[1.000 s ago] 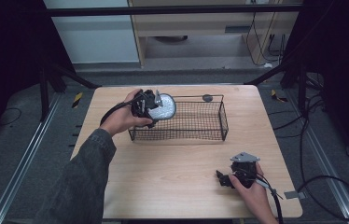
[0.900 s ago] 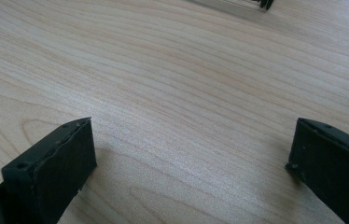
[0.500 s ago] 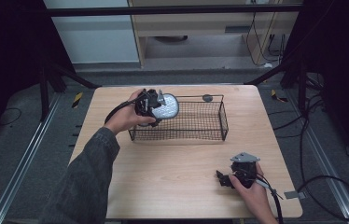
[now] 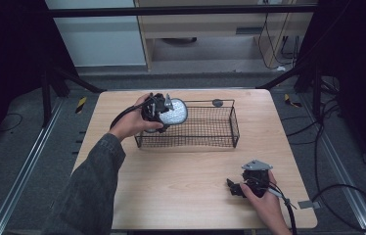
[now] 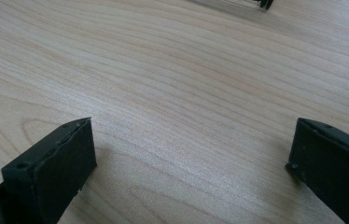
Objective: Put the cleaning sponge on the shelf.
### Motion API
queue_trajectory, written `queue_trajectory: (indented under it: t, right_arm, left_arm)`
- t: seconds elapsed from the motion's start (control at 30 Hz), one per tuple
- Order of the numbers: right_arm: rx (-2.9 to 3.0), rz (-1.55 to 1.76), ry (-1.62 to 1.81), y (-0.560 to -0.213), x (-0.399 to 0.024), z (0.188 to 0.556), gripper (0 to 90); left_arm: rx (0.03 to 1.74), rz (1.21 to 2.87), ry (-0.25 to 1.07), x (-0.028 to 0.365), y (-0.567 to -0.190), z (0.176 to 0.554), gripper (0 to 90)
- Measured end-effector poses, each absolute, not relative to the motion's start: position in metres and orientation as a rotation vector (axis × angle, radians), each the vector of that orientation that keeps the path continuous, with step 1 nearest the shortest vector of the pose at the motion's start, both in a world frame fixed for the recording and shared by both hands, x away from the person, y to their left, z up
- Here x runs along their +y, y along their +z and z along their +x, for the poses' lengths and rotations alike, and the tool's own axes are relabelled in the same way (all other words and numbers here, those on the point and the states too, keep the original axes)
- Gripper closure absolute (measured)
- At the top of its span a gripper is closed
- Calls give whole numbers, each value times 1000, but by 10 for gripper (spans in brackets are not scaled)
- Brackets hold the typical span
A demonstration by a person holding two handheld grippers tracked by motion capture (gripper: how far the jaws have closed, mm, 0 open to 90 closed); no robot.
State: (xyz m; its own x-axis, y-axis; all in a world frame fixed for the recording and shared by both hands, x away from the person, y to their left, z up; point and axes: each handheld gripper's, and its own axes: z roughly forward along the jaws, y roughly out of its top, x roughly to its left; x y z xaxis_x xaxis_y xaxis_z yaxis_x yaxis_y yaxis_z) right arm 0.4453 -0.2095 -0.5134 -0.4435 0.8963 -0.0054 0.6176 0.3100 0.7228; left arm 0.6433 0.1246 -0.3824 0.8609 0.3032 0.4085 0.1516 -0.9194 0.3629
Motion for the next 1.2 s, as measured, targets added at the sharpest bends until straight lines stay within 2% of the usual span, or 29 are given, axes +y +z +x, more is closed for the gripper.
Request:
queue_trajectory:
  t: [0.37,0.73,1.2]
  right_arm:
    - [2174,1348,924,-513,-209,445,7]
    - [2173,1347,925,-513,-209,445,7]
    - [2176,1348,926,-513,-209,446,6]
  left_arm:
    - [363,2720,644,129,-388,644,81]
    - [435,2686,587,133,-390,646,28]
    - [423,2610,559,130,-379,638,53]
